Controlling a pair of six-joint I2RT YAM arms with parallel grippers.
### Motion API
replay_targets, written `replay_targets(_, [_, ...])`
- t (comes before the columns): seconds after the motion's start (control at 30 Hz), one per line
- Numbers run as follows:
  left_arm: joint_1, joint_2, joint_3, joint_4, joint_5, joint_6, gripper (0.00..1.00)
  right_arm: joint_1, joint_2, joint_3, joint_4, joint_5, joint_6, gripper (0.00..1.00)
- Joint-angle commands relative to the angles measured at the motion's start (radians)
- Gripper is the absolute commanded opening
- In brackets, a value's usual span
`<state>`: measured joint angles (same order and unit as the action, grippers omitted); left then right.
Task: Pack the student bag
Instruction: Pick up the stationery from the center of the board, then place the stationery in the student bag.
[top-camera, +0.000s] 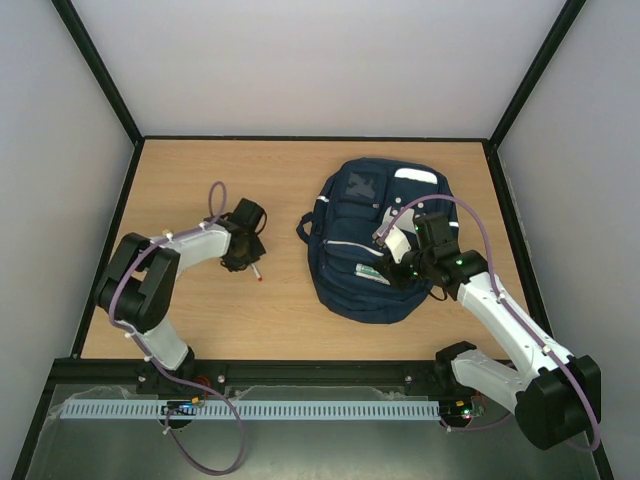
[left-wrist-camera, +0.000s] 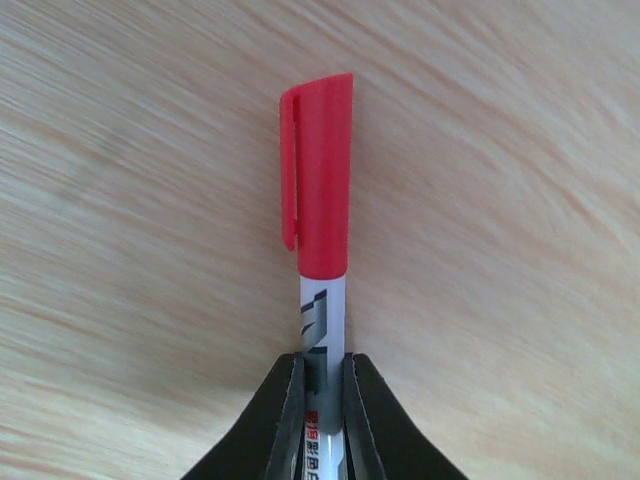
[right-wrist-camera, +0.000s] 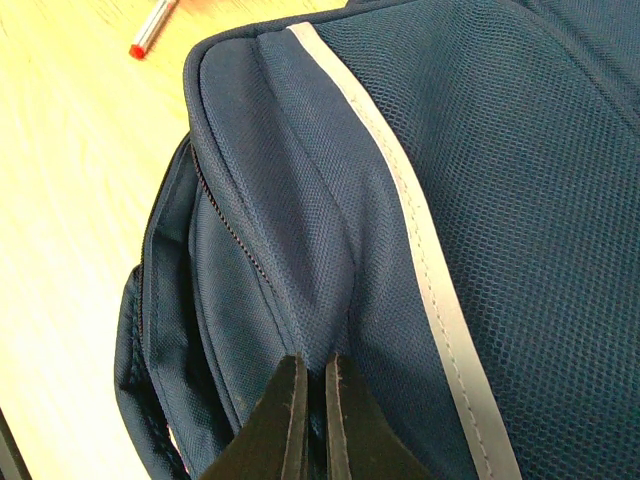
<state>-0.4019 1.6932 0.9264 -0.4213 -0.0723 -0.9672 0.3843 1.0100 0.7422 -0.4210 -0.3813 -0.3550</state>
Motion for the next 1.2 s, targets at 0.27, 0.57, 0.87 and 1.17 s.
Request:
replay_targets(0.27, [-0.278, -0.284, -0.122, -0.076, -0.048, 0.291, 0.02, -0.002, -0.001, -0.006, -0.025, -0.048, 0.004, 0.01])
replay_targets(0.57, [-0.33, -0.588, -0.085, 0.094, -0.002, 0.547, 0.02, -0.002, -0.018, 0.087, -0.022, 0.072, 0.067, 0.01])
replay_targets(0.87, [-0.653, -0.465, 0.09, 0.06, -0.127, 0.903, 0.02, -0.002, 0.006, 0.237, -0.05, 0.097, 0.063, 0.01])
replay_targets(1.17, [-0.958, -0.228, 0.187, 0.033, -0.459, 1.223, 0.02, -0.002, 0.011, 0.29, -0.085, 0.067, 0.079, 0.01])
